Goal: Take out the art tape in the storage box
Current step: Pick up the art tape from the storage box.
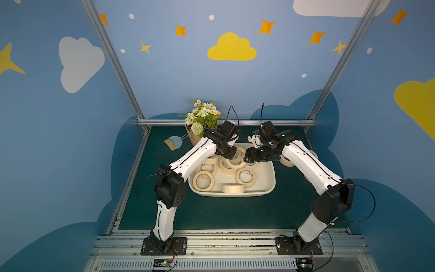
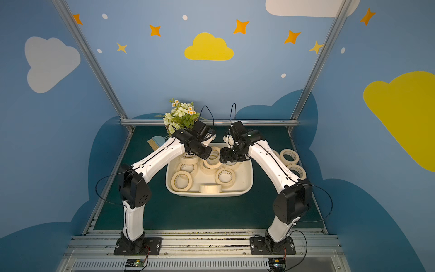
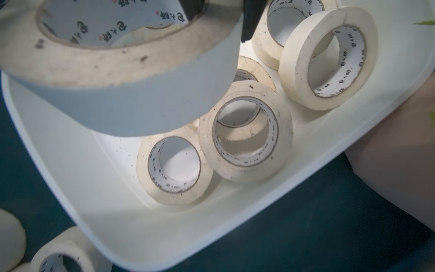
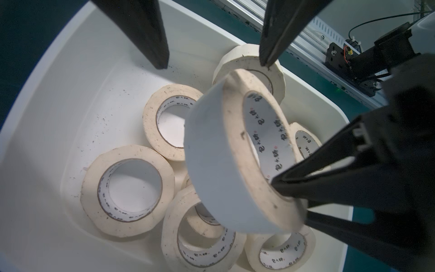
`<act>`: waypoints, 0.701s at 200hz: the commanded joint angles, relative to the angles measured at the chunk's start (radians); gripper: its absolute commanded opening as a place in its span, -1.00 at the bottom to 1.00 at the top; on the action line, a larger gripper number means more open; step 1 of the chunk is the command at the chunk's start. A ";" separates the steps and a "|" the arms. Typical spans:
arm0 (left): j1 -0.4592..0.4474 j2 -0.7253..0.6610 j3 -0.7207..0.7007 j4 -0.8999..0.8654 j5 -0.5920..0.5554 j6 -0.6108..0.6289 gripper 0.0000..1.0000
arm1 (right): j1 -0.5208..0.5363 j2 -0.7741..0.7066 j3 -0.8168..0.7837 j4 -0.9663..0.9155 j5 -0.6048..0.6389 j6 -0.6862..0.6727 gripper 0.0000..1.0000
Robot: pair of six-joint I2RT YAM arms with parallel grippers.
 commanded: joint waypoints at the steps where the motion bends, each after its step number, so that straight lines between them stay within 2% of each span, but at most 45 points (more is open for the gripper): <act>1: -0.015 -0.009 0.043 -0.054 0.025 0.014 -0.82 | 0.007 0.014 0.028 0.049 -0.024 0.018 0.33; 53: -0.032 -0.030 0.050 -0.058 0.024 0.005 -0.85 | 0.005 0.090 0.055 0.050 0.025 0.026 0.28; 69: -0.039 -0.036 0.048 -0.059 0.022 0.005 -0.85 | 0.005 0.108 0.066 0.042 0.043 0.026 0.20; 121: -0.049 -0.043 0.049 -0.058 0.015 -0.002 -0.85 | 0.000 0.120 0.062 0.031 0.060 0.024 -1.00; 133: -0.049 -0.051 0.044 -0.051 0.016 -0.007 -0.84 | -0.005 0.117 0.055 0.032 0.058 0.024 -1.00; 140: -0.049 -0.058 0.034 -0.040 0.020 -0.008 -0.75 | -0.007 0.116 0.053 0.030 0.056 0.023 -1.00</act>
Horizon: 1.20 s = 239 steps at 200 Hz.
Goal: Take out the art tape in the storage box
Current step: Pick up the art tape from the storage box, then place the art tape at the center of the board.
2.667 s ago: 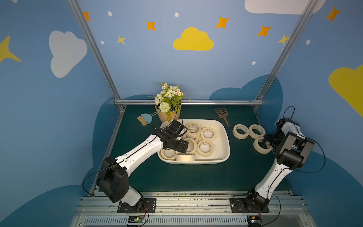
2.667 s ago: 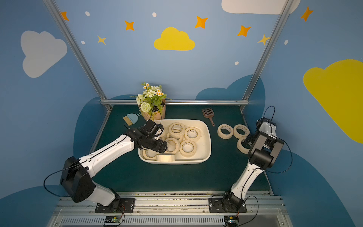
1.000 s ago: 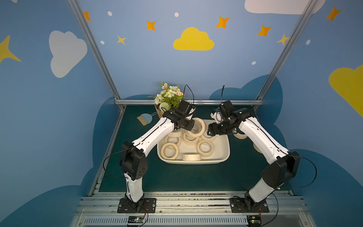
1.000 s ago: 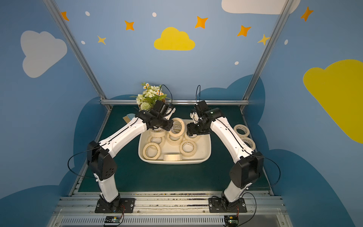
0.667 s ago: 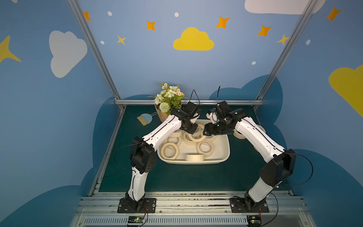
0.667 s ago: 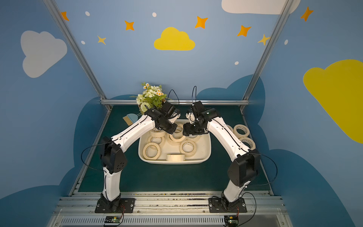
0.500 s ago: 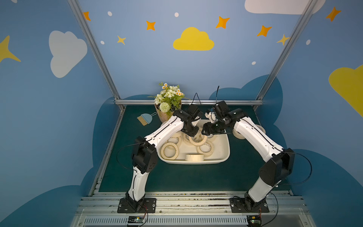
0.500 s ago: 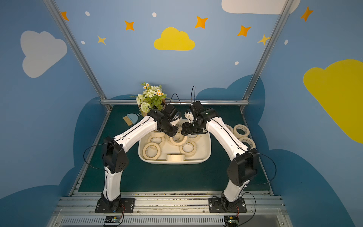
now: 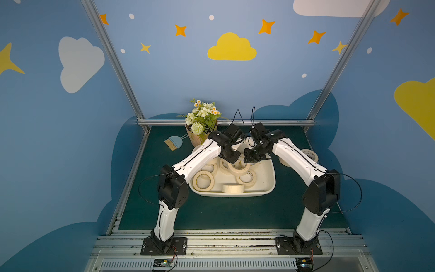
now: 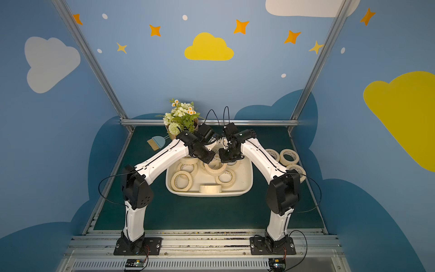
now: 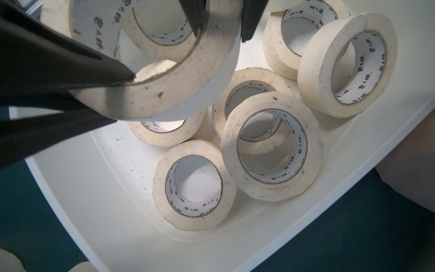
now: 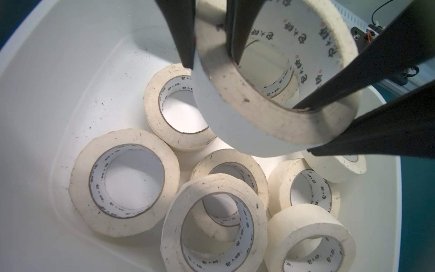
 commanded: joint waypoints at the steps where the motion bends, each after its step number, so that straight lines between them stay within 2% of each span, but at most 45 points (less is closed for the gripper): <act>1: -0.003 -0.056 0.004 0.010 0.030 -0.016 -0.72 | -0.019 -0.008 0.015 0.017 -0.009 0.024 -1.00; 16: -0.003 -0.087 -0.036 0.051 0.046 -0.014 -0.29 | -0.027 -0.015 0.011 0.017 -0.005 0.023 -1.00; 46: -0.003 -0.179 -0.146 0.160 0.028 -0.010 0.75 | -0.057 -0.037 -0.002 0.004 0.015 0.017 -1.00; 60: -0.003 -0.226 -0.212 0.219 0.002 0.012 0.99 | -0.077 -0.060 -0.020 0.004 0.009 0.016 -1.00; 91: -0.002 -0.274 -0.274 0.232 -0.097 0.051 1.00 | -0.137 -0.141 -0.070 -0.029 0.036 0.009 -1.00; 114: 0.005 -0.301 -0.309 0.235 -0.105 0.057 1.00 | -0.214 -0.222 -0.130 -0.078 0.161 -0.009 -1.00; 129: 0.005 -0.306 -0.330 0.236 -0.081 0.059 1.00 | -0.303 -0.272 -0.181 -0.107 0.227 -0.032 -1.00; 161: 0.004 -0.287 -0.366 0.219 -0.051 0.039 1.00 | -0.543 -0.354 -0.304 -0.102 0.238 -0.065 -1.00; 180: 0.004 -0.287 -0.391 0.210 -0.038 0.012 0.96 | -0.679 -0.330 -0.345 -0.108 0.243 -0.054 -1.00; 192: 0.004 -0.292 -0.417 0.208 -0.032 -0.010 0.90 | -0.742 -0.312 -0.375 -0.079 0.199 -0.037 -1.00; 213: 0.005 -0.312 -0.462 0.206 -0.008 -0.039 0.83 | -0.781 -0.252 -0.421 0.000 0.196 -0.020 -1.00; 239: 0.007 -0.344 -0.507 0.192 -0.001 -0.044 0.87 | -0.807 -0.147 -0.449 0.088 0.185 -0.008 -1.00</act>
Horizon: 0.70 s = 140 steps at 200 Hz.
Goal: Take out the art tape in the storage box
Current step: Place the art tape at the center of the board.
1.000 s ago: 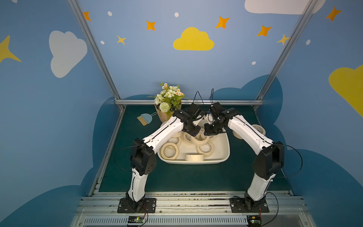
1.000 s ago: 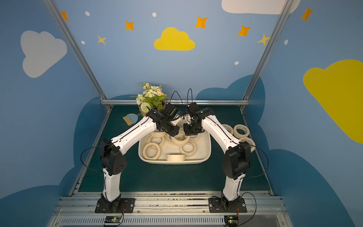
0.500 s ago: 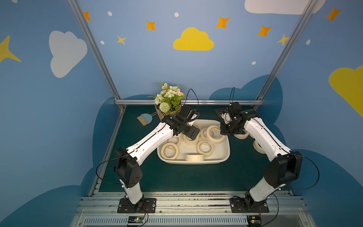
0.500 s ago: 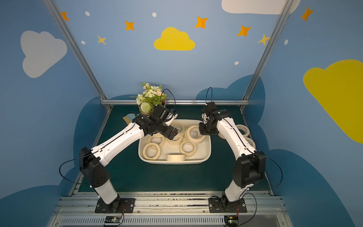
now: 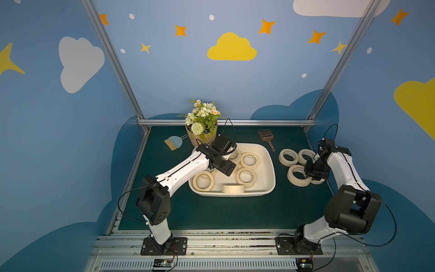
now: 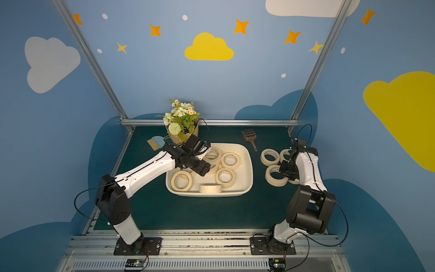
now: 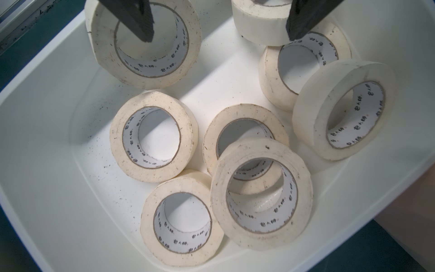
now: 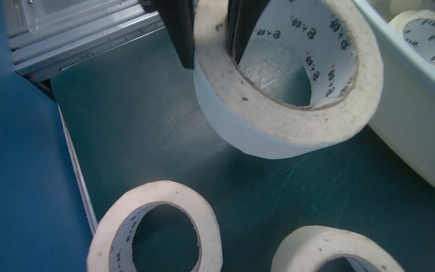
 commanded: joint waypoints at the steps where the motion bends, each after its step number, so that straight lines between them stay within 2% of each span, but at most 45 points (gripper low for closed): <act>1: 0.004 -0.057 -0.028 -0.029 0.025 -0.024 0.87 | -0.016 0.076 -0.018 0.113 -0.036 0.025 -1.00; 59: 0.009 -0.102 -0.057 -0.036 0.022 -0.052 0.85 | -0.024 0.275 0.035 0.235 -0.023 0.044 -1.00; 126: 0.009 -0.103 -0.058 -0.045 0.028 -0.074 0.73 | -0.016 0.353 0.056 0.296 -0.015 0.044 -1.00; 131: 0.009 -0.102 -0.059 -0.046 0.026 -0.074 0.72 | -0.015 0.351 0.055 0.297 -0.015 0.043 -0.87; 136: 0.010 -0.101 -0.060 -0.048 0.024 -0.074 0.71 | -0.015 0.349 0.053 0.298 -0.017 0.040 -0.63; 140: 0.011 -0.099 -0.061 -0.048 0.024 -0.074 0.71 | -0.014 0.345 0.051 0.299 -0.018 0.038 -0.52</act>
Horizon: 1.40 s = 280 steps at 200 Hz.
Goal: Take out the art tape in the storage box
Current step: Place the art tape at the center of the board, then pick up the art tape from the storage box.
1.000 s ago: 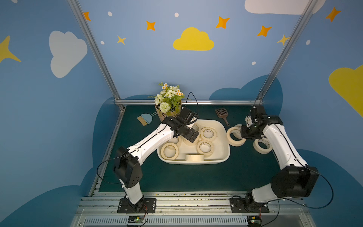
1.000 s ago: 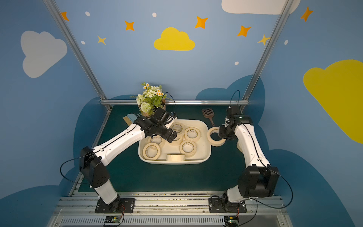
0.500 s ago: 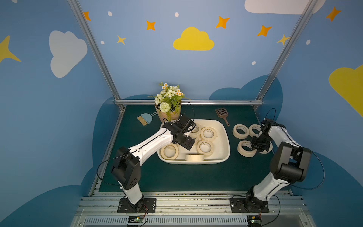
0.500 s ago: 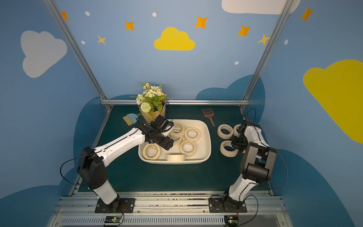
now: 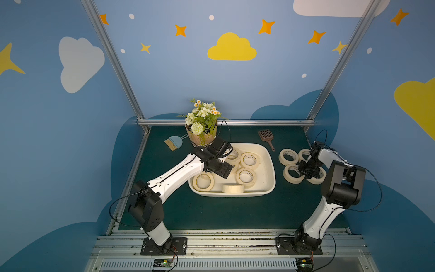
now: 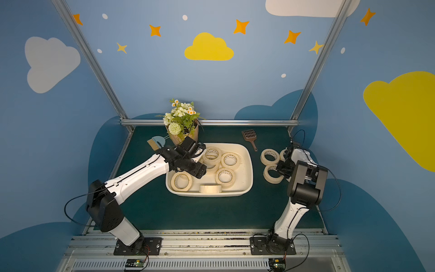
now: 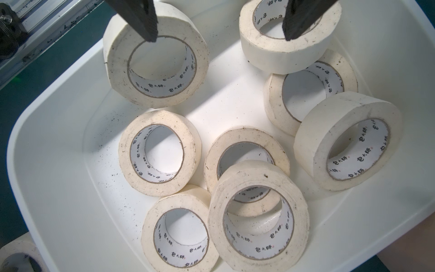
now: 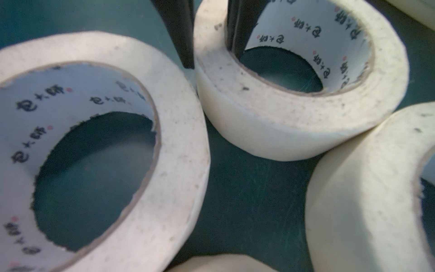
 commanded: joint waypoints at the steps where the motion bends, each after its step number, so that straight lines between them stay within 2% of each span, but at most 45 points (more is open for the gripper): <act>1: 0.007 -0.009 -0.009 -0.021 0.009 -0.011 0.71 | 0.006 0.029 -0.004 0.069 0.007 0.005 -0.46; 17: 0.007 -0.005 -0.007 -0.026 0.009 -0.015 0.68 | 0.011 0.004 -0.012 0.066 0.011 -0.002 -0.15; 55: 0.007 -0.005 -0.011 -0.022 0.017 -0.026 0.61 | 0.034 -0.081 -0.012 0.031 0.006 -0.021 0.26; 84: 0.014 0.002 -0.009 -0.002 -0.001 -0.041 0.60 | 0.082 -0.163 -0.005 -0.011 0.001 -0.042 0.29; 107: 0.055 0.024 0.001 0.095 -0.031 -0.080 0.60 | 0.149 -0.238 -0.013 -0.037 -0.025 -0.060 0.30; 149: 0.099 0.179 0.085 0.284 -0.124 -0.066 0.55 | 0.280 -0.371 -0.032 -0.084 -0.043 -0.049 0.30; 189: 0.111 0.372 0.222 0.339 -0.118 -0.036 0.53 | 0.369 -0.465 -0.028 -0.109 -0.137 -0.043 0.50; 207: 0.117 0.451 0.296 0.314 -0.132 -0.028 0.52 | 0.413 -0.504 -0.029 -0.109 -0.124 -0.043 0.68; 232: 0.129 0.527 0.349 0.307 -0.154 -0.024 0.48 | 0.441 -0.546 -0.034 -0.117 -0.145 -0.043 0.71; 252: 0.137 0.559 0.365 0.307 -0.164 -0.026 0.40 | 0.459 -0.568 -0.041 -0.123 -0.156 -0.037 0.71; 280: 0.137 0.581 0.378 0.307 -0.169 -0.031 0.04 | 0.500 -0.573 -0.049 -0.130 -0.162 -0.023 0.62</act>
